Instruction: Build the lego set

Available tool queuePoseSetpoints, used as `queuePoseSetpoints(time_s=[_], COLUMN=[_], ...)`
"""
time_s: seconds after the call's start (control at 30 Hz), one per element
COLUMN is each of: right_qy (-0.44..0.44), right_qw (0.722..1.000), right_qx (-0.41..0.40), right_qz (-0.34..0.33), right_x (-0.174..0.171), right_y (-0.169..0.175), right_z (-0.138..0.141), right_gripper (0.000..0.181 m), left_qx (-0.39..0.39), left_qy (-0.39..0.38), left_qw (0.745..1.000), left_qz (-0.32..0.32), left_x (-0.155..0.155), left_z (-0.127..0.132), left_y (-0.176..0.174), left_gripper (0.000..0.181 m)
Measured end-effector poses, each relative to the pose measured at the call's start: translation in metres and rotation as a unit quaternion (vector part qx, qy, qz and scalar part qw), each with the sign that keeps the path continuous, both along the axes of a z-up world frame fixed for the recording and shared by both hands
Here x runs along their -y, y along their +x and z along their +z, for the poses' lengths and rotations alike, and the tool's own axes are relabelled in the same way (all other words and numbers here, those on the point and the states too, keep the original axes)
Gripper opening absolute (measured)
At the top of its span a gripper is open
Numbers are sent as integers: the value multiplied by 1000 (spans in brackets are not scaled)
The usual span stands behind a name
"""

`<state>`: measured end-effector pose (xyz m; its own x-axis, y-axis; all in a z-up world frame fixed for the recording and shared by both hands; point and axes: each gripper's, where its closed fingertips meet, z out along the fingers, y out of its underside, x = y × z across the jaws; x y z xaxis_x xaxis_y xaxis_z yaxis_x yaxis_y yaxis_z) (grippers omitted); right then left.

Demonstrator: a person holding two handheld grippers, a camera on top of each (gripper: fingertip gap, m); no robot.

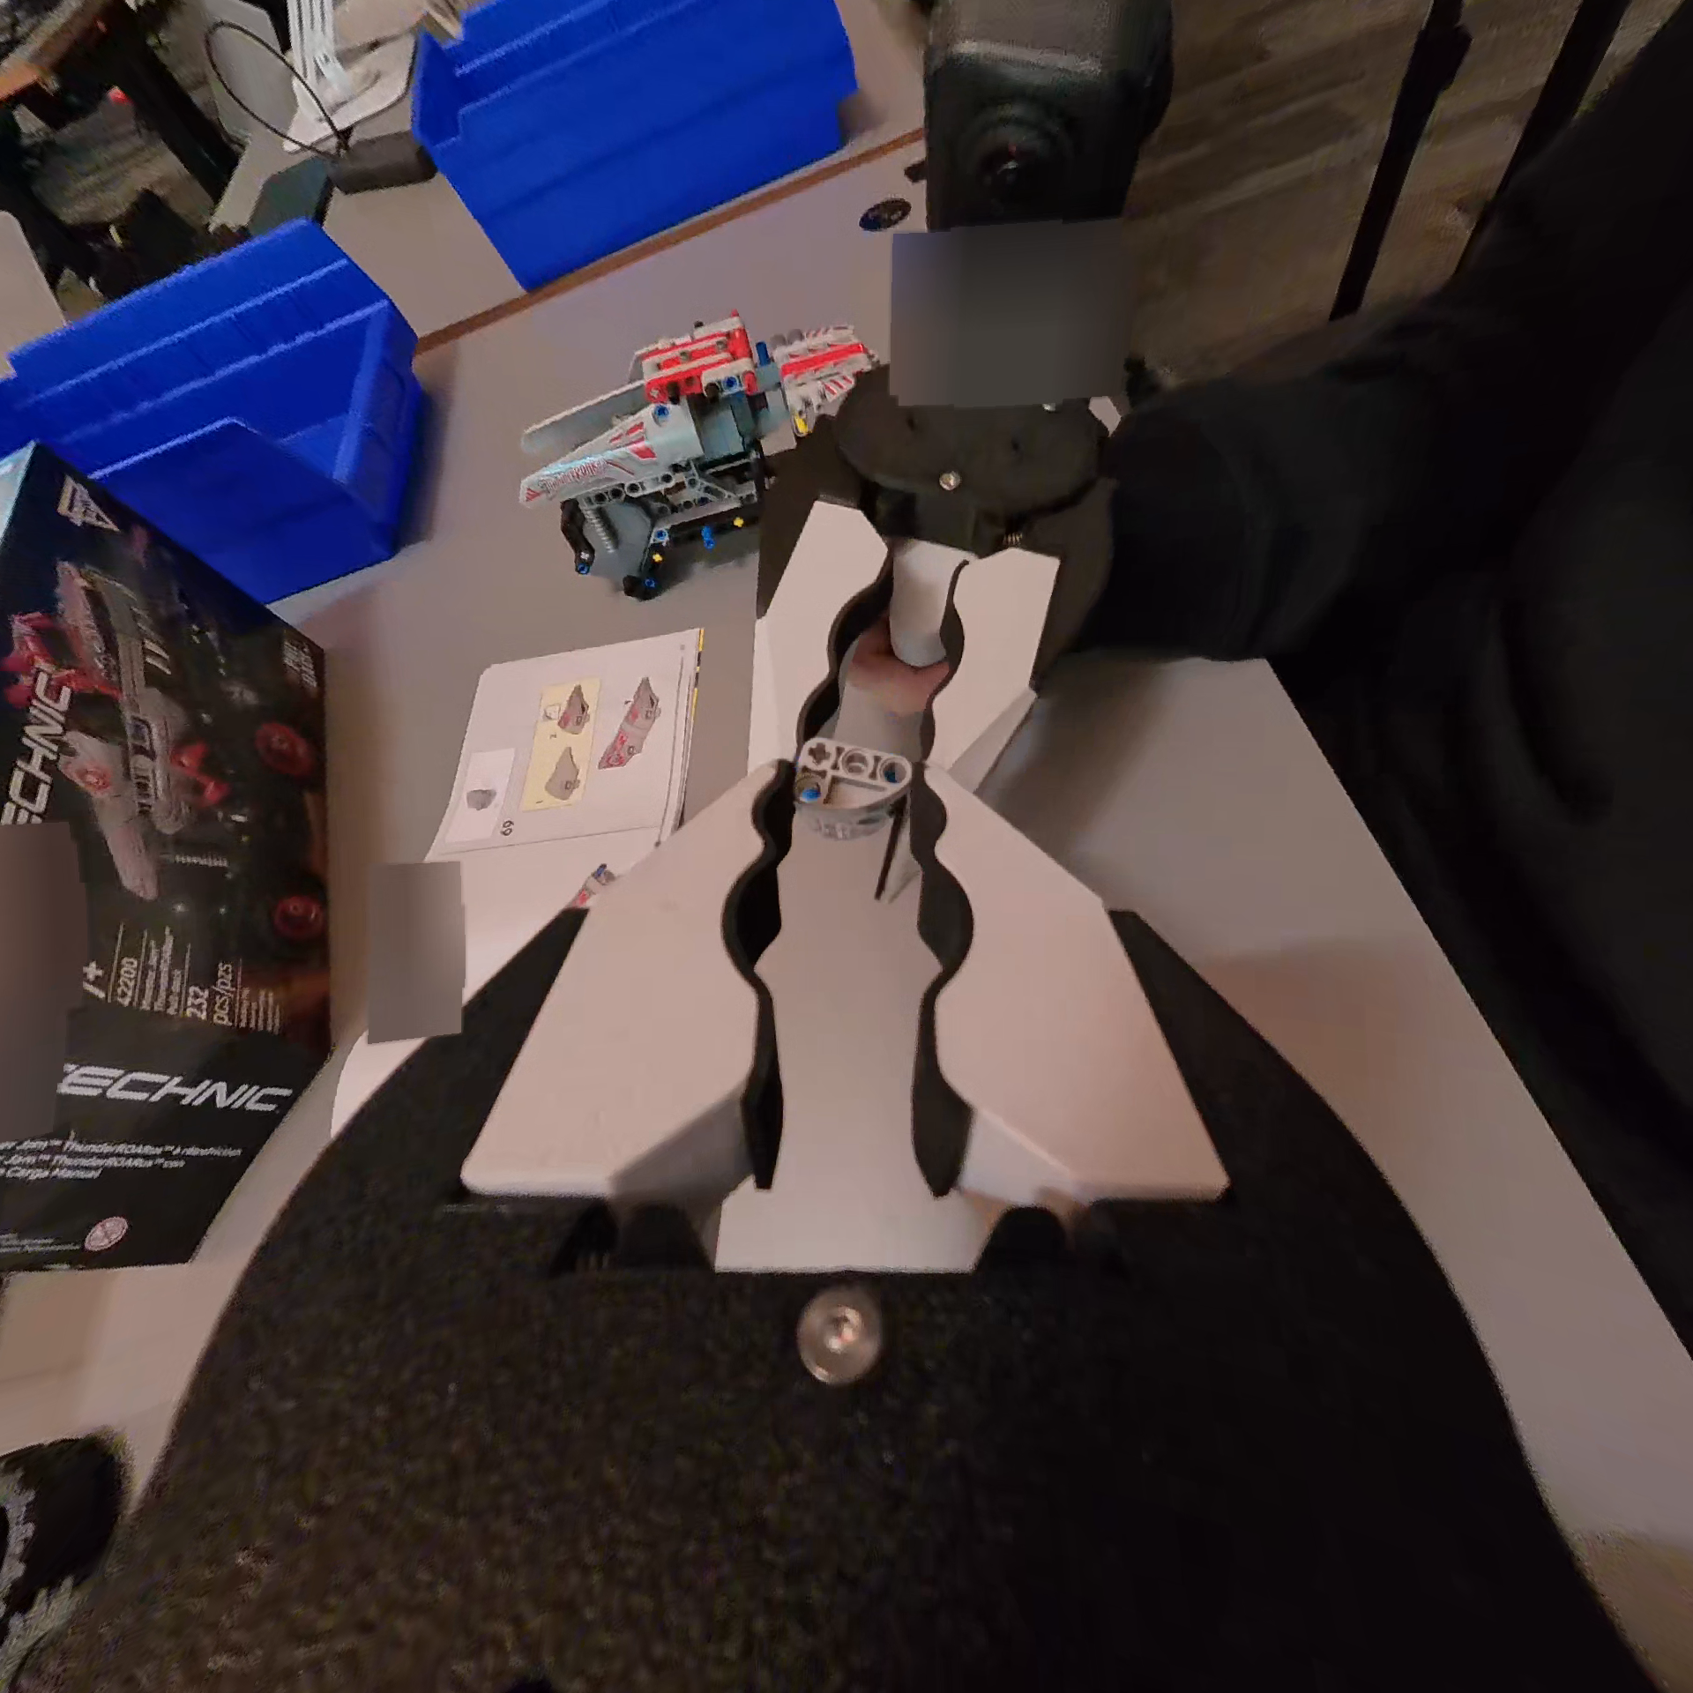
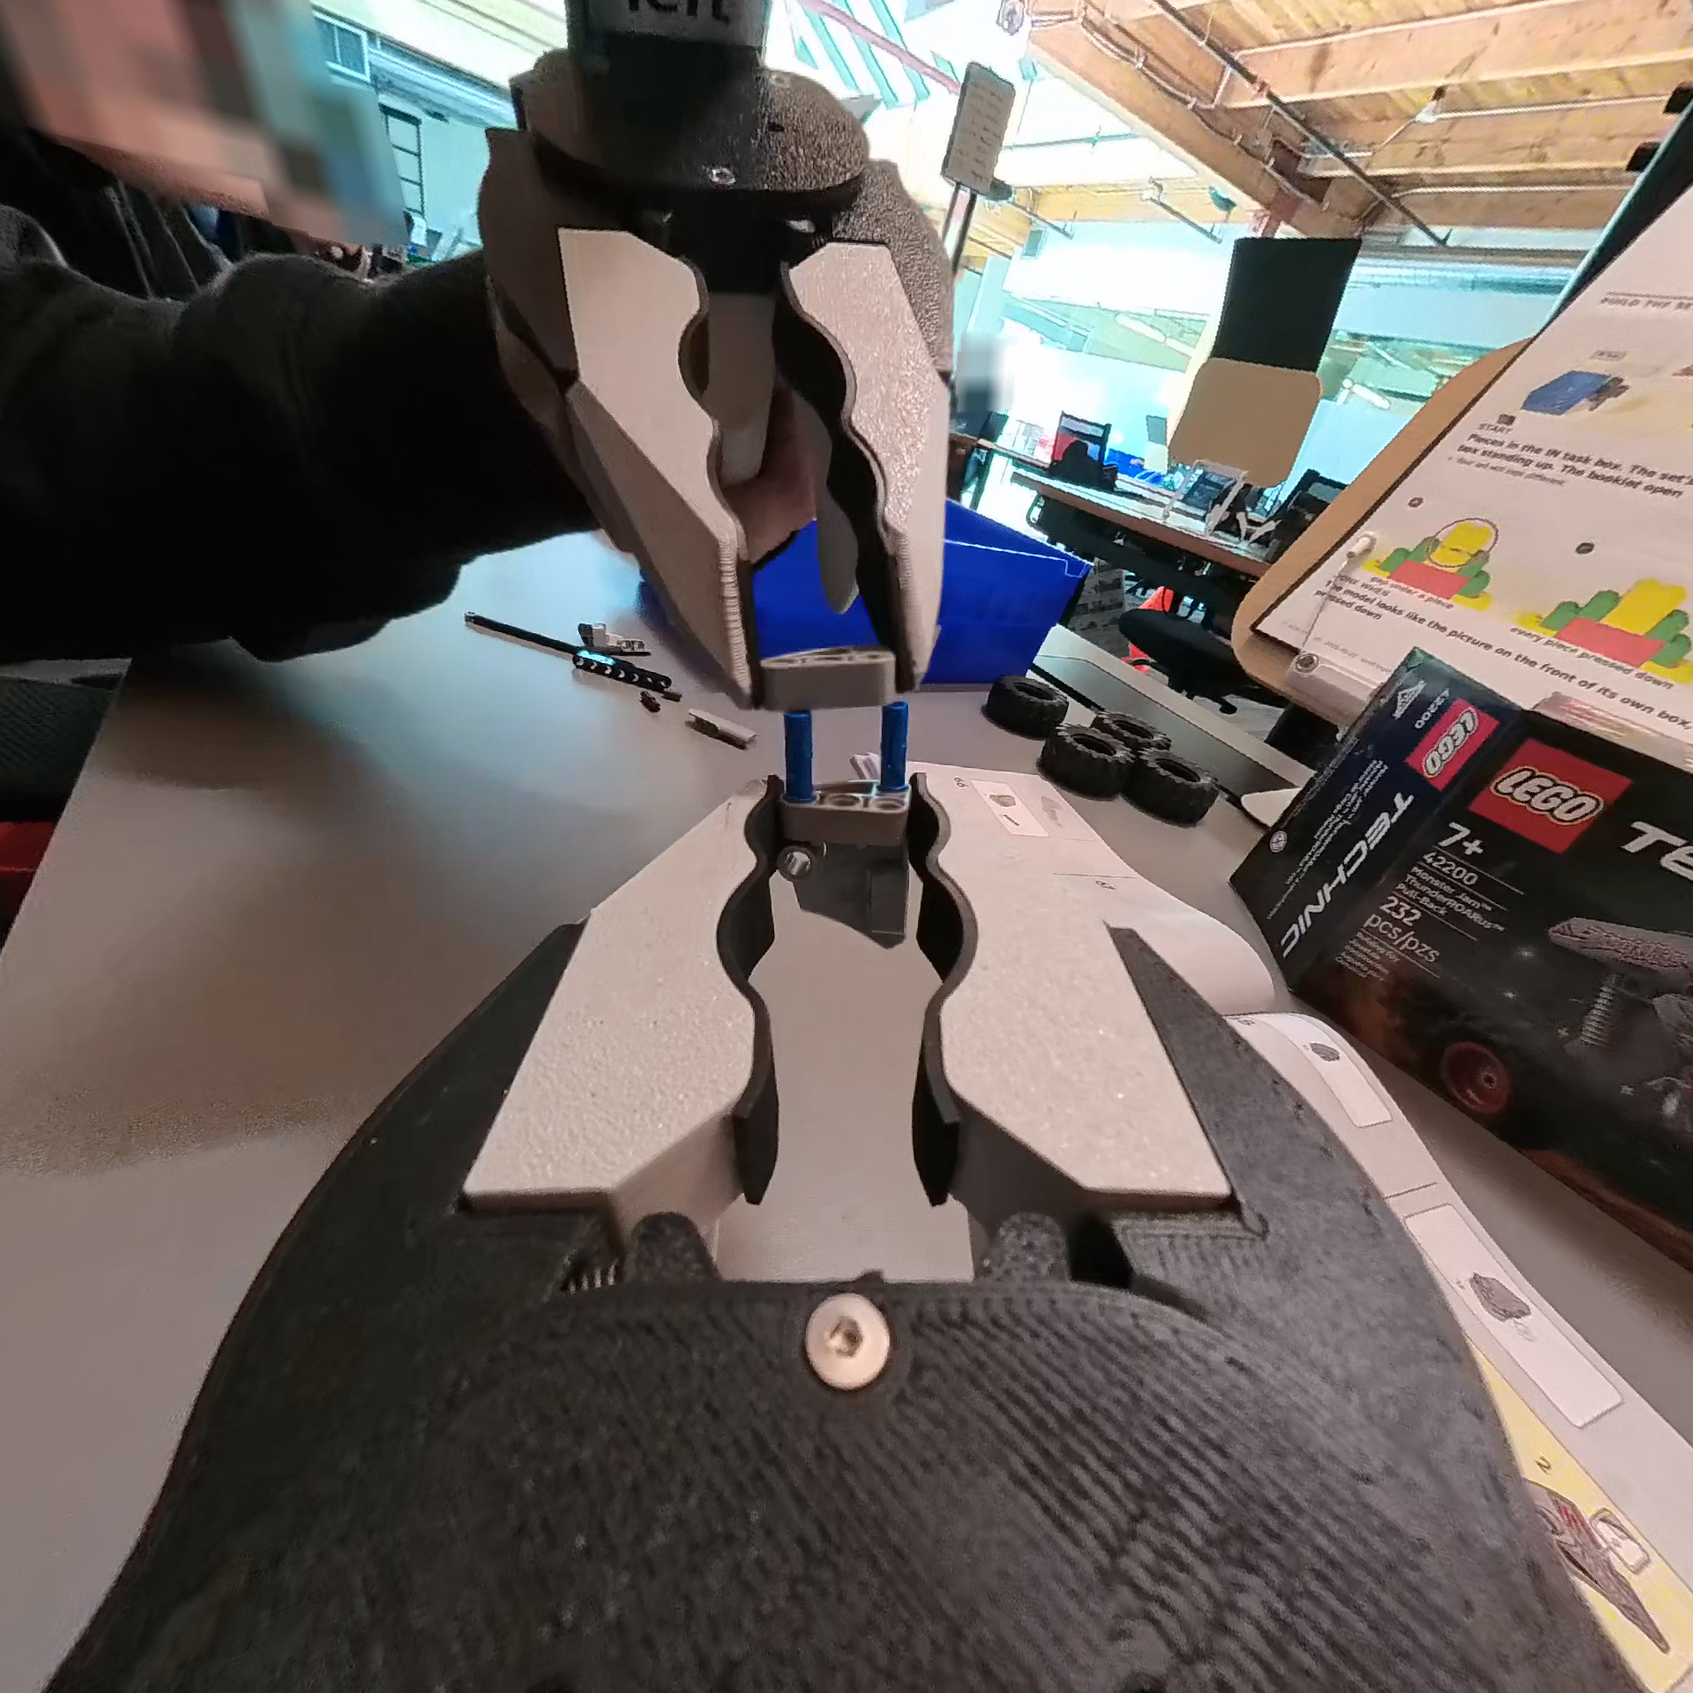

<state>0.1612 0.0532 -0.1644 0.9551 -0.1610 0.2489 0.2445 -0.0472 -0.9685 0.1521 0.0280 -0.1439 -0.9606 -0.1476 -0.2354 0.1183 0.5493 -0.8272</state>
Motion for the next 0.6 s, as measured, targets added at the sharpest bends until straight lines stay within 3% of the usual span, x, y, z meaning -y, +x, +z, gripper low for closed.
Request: queuePoseSetpoints(time_s=[0.6], right_qy=[-11], right_qw=[999], right_qx=[23], right_qz=[-29], right_x=[-2], right_y=[6], right_z=[-3], right_gripper=[25], left_qx=[-27], left_qy=[5], left_qw=[999], left_qz=[18], left_x=[4], left_z=[-1], left_y=[7], left_gripper=[22])
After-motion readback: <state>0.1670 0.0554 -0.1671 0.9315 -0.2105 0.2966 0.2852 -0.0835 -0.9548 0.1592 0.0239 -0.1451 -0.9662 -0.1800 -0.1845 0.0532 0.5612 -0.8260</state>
